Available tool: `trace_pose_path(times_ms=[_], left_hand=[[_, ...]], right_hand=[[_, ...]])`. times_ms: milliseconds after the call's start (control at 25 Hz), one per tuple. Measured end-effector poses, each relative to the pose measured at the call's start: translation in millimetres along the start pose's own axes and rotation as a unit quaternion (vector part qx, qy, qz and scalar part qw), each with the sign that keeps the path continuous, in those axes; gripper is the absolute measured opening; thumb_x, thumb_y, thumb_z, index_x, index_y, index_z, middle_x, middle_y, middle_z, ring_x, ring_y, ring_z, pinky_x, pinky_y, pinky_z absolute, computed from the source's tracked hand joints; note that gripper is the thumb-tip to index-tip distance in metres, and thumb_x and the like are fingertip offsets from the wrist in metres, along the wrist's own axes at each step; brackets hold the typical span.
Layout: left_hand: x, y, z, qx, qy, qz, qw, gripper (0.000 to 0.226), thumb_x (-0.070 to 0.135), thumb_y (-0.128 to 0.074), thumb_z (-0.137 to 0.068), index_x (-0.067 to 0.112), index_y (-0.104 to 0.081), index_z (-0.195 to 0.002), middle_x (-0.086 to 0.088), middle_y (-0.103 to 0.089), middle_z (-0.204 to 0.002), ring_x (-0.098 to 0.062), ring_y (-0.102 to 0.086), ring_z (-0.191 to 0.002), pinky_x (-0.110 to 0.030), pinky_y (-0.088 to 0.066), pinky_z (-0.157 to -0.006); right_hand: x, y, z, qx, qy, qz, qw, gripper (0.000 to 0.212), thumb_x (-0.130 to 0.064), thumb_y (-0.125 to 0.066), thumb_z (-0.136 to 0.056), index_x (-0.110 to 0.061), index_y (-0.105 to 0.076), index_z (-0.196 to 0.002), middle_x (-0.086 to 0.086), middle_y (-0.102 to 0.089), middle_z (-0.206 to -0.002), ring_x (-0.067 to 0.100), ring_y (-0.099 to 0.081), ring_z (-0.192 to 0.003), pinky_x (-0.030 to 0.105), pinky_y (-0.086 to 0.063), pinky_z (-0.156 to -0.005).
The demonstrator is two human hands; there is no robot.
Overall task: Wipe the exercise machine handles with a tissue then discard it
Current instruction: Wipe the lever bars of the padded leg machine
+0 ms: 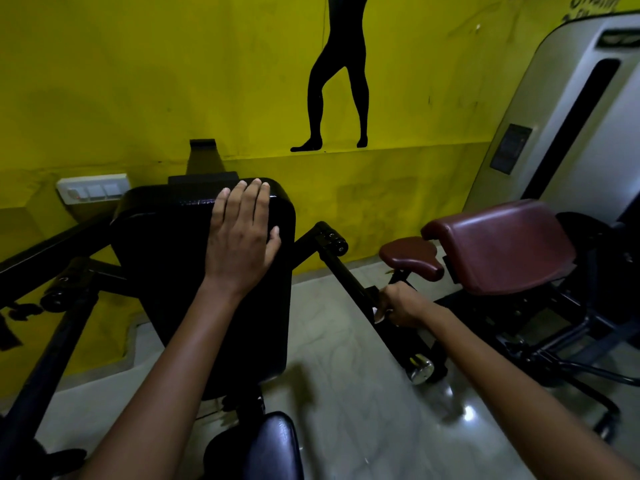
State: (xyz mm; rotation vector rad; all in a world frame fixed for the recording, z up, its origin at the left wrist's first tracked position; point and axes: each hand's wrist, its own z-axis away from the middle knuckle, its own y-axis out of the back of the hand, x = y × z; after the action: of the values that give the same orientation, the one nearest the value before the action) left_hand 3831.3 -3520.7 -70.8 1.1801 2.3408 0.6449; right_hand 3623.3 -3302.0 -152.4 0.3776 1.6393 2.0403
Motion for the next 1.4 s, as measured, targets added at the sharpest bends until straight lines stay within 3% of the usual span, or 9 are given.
trace_pose_path(times_ms=[200,320,520,680,840,960,1080,1200,1400], left_hand=[[0,2,1,-0.011,-0.004,0.004,1.000,0.065,0.033,-0.048,-0.085,0.001,-0.034,-0.139,-0.019,-0.043,-0.139,-0.032,-0.032,-0.131,-0.042,-0.014,-0.113],[1,3,1,-0.020,0.000,0.009,1.000,0.067,0.030,-0.057,-0.083,0.000,-0.034,-0.139,-0.020,-0.042,-0.139,-0.034,-0.033,-0.132,-0.043,-0.015,-0.113],[1,5,1,-0.033,0.002,0.017,0.999,0.069,0.029,-0.059,-0.083,-0.001,-0.033,-0.140,-0.022,-0.041,-0.140,-0.035,-0.033,-0.132,-0.044,-0.015,-0.114],[2,8,1,-0.041,0.005,0.018,0.999,0.071,0.029,-0.060,-0.082,-0.001,-0.032,-0.140,-0.022,-0.041,-0.141,-0.036,-0.033,-0.133,-0.044,-0.013,-0.114],[3,10,1,-0.047,0.005,0.018,0.999,0.073,0.028,-0.061,-0.080,-0.001,-0.032,-0.140,-0.022,-0.040,-0.141,-0.036,-0.033,-0.133,-0.044,-0.013,-0.114],[4,8,2,-0.046,0.010,0.015,0.999,0.072,0.028,-0.059,-0.080,0.000,-0.032,-0.140,-0.021,-0.040,-0.141,-0.035,-0.032,-0.134,-0.044,-0.014,-0.115],[5,6,2,-0.037,0.016,0.010,0.999,0.070,0.032,-0.050,-0.080,0.000,-0.033,-0.140,-0.020,-0.041,-0.141,-0.033,-0.031,-0.133,-0.043,-0.014,-0.115],[5,4,2,-0.030,0.017,0.002,0.999,0.069,0.034,-0.045,-0.081,0.001,-0.033,-0.141,-0.019,-0.041,-0.141,-0.032,-0.032,-0.134,-0.043,-0.015,-0.116],[6,2,2,-0.020,0.024,0.005,0.999,0.069,0.033,-0.048,-0.081,0.002,-0.034,-0.141,-0.018,-0.041,-0.142,-0.033,-0.033,-0.134,-0.042,-0.013,-0.116]], right_hand=[[2,1,19,-0.014,-0.023,-0.017,0.999,0.019,-0.012,-0.070,-0.078,-0.013,-0.075,-0.096,0.003,-0.069,-0.094,0.016,-0.065,-0.087,0.020,-0.047,-0.067],[4,5,34,-0.043,-0.033,-0.064,0.996,0.015,-0.012,-0.073,-0.076,-0.017,-0.077,-0.090,-0.005,-0.066,-0.076,-0.002,-0.057,-0.066,0.007,-0.038,-0.056],[2,17,51,-0.113,-0.063,-0.131,0.983,0.026,0.004,-0.068,-0.069,-0.014,-0.078,-0.085,-0.015,-0.069,-0.065,0.001,-0.066,-0.070,0.013,-0.047,-0.057],[-3,24,55,-0.149,-0.082,-0.139,0.976,0.027,0.008,-0.066,-0.069,-0.005,-0.076,-0.091,-0.020,-0.064,-0.052,-0.009,-0.059,-0.052,0.009,-0.043,-0.048],[-4,32,51,-0.225,-0.104,-0.165,0.955,0.027,0.011,-0.066,-0.073,0.006,-0.070,-0.099,0.008,-0.074,-0.086,0.013,-0.069,-0.071,0.022,-0.057,-0.063],[0,32,37,-0.049,-0.067,-0.103,0.991,0.020,-0.001,-0.064,-0.082,-0.006,-0.072,-0.099,0.013,-0.070,-0.102,0.020,-0.066,-0.089,0.016,-0.048,-0.061],[-6,16,18,0.108,-0.030,-0.075,0.991,0.021,-0.008,-0.060,-0.086,-0.009,-0.071,-0.104,0.011,-0.066,-0.105,0.024,-0.063,-0.095,0.013,-0.039,-0.062],[-12,-11,-6,0.132,-0.035,-0.113,0.984,0.019,-0.015,-0.063,-0.086,-0.008,-0.072,-0.102,0.012,-0.060,-0.107,0.028,-0.061,-0.097,0.027,-0.048,-0.080],[-10,-38,-8,0.166,-0.016,-0.090,0.982,0.026,-0.015,-0.057,-0.087,-0.013,-0.069,-0.110,0.004,-0.063,-0.114,0.024,-0.062,-0.102,0.031,-0.049,-0.081]])
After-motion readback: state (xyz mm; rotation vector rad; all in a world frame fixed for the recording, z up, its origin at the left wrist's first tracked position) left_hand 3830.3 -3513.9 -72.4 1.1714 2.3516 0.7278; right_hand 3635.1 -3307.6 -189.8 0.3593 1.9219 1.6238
